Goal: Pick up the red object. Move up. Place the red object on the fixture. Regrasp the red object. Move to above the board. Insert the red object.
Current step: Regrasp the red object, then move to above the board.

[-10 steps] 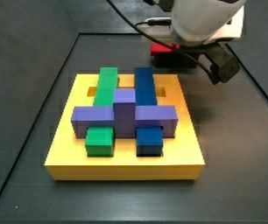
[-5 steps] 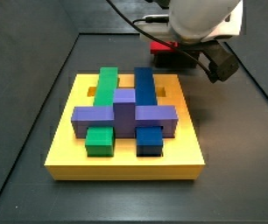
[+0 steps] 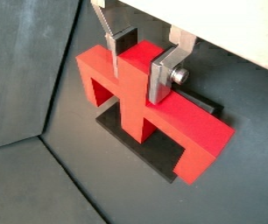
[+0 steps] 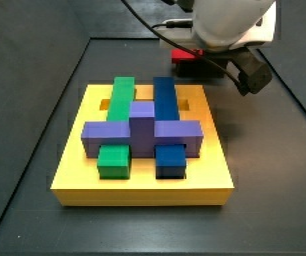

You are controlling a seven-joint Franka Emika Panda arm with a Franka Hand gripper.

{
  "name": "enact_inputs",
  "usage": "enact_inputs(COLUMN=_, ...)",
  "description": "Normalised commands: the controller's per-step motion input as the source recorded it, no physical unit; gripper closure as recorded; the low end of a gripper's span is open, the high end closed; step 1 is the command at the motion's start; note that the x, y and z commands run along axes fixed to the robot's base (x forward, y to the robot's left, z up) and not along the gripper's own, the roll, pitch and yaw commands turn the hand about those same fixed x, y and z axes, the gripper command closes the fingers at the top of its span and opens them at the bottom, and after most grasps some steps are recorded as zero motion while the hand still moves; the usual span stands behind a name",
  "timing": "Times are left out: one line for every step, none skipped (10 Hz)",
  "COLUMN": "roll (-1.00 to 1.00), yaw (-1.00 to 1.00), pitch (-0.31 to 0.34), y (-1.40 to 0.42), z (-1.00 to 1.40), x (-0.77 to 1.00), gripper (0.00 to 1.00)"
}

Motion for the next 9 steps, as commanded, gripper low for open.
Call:
enact_inputs(roll=0.0, yaw=0.0, pitch=0.0, y=0.0, z=0.0, x=0.0, gripper=1.0)
enact_inputs(roll=0.0, yaw=0.0, pitch=0.0, y=0.0, z=0.0, x=0.0, gripper=1.0)
enact_inputs(roll=0.0, yaw=0.0, pitch=0.0, y=0.0, z=1.4, x=0.0, gripper=1.0)
enact_inputs(roll=0.04, yaw=0.01, pitch=-0.054, y=-0.02, z=1.4, x=0.03, gripper=1.0)
enact_inputs(roll=-0.02, yaw=-0.01, pitch=-0.06, y=-0.02, z=1.4, x=-0.01, gripper=1.0)
enact_inputs(roll=0.0, yaw=-0.01, pitch=-0.065, y=0.0, z=1.4, x=0.0, gripper=1.0)
enact_inputs(roll=0.0, yaw=-0.04, pitch=0.003, y=-0.03, z=1.4, x=0.01, gripper=1.0)
enact_inputs(roll=-0.01, yaw=-0.05, pitch=0.019, y=-0.03, z=1.4, x=0.0, gripper=1.0)
enact_inputs(roll=-0.01, yaw=-0.03, pitch=0.04, y=-0.02, z=1.4, x=0.0, gripper=1.0)
